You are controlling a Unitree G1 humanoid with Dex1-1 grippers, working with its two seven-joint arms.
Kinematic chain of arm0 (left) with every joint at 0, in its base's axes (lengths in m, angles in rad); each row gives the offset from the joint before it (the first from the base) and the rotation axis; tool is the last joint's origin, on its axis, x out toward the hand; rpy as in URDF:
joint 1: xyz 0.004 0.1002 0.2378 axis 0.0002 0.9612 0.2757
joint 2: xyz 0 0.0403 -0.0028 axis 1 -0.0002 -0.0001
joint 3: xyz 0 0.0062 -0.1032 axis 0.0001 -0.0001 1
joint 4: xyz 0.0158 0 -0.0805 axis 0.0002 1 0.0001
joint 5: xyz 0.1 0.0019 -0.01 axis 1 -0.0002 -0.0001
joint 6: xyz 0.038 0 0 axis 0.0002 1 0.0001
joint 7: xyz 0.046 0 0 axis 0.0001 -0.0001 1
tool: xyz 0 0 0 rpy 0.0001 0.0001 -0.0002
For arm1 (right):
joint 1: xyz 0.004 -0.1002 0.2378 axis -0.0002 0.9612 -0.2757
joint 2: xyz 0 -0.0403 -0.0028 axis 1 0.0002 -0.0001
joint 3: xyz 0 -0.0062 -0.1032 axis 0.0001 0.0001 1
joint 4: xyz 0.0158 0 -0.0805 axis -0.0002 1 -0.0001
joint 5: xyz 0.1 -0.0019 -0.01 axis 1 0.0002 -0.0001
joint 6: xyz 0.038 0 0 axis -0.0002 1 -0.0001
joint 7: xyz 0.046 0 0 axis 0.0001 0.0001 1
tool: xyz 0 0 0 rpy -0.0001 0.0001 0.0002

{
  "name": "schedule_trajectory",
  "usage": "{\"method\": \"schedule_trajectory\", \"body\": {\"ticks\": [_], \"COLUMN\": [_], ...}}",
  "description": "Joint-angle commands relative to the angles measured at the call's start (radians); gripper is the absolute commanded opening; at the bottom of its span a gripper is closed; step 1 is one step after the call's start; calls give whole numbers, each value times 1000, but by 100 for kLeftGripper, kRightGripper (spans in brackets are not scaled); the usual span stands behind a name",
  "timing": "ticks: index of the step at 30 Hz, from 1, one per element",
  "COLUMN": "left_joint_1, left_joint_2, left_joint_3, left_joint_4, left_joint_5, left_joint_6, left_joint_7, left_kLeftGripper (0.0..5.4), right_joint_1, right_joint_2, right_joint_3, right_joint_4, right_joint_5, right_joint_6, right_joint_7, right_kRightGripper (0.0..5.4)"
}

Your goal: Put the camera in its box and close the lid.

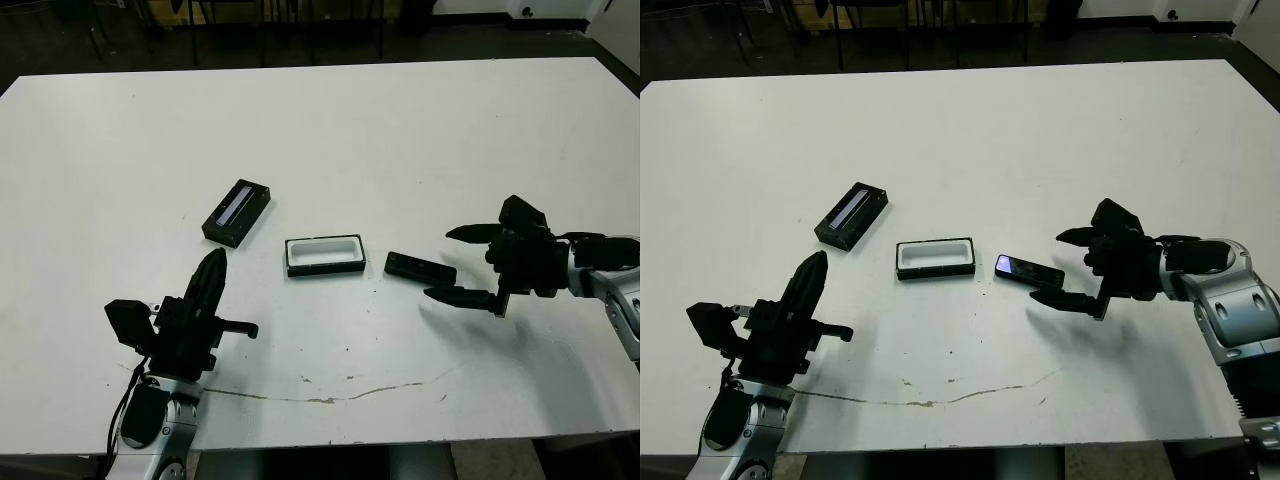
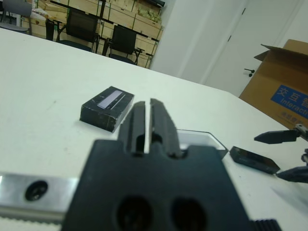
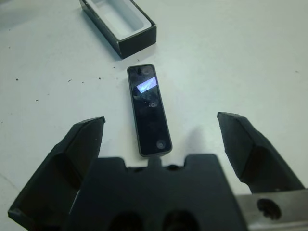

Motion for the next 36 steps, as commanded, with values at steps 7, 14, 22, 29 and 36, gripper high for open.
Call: {"method": "schedule_trajectory", "body": {"ticks": [7,14,22,29,36], "left_joint_1": [43,43,45,48,51], "left_joint_2": [12,9,6,3,2], "left_joint_3": [8,7,3,2,0], "left_joint_4": [15,18,14,17,14], "left_joint_5": [-4,0,3,-5,3], "left_joint_6": [8,1,3,3,3], "left_joint_7": [-3,-5,-3,-5,3], "left_kLeftGripper": [0,0,0,0,0], "right_joint_1": [49,78,106,128,137], "right_joint_2": [4,-4,6,9,19], "right_joint_3": [18,14,10,9,5], "right_joint_4": [6,-43,-65,-104,-90], "right_joint_5": [-26,-37,-37,-40,-34], "right_joint_6": [21,56,71,104,88], "right_joint_7": [-5,-36,-65,-102,-112], "right_kRightGripper": [539,539,539,515,395]}}
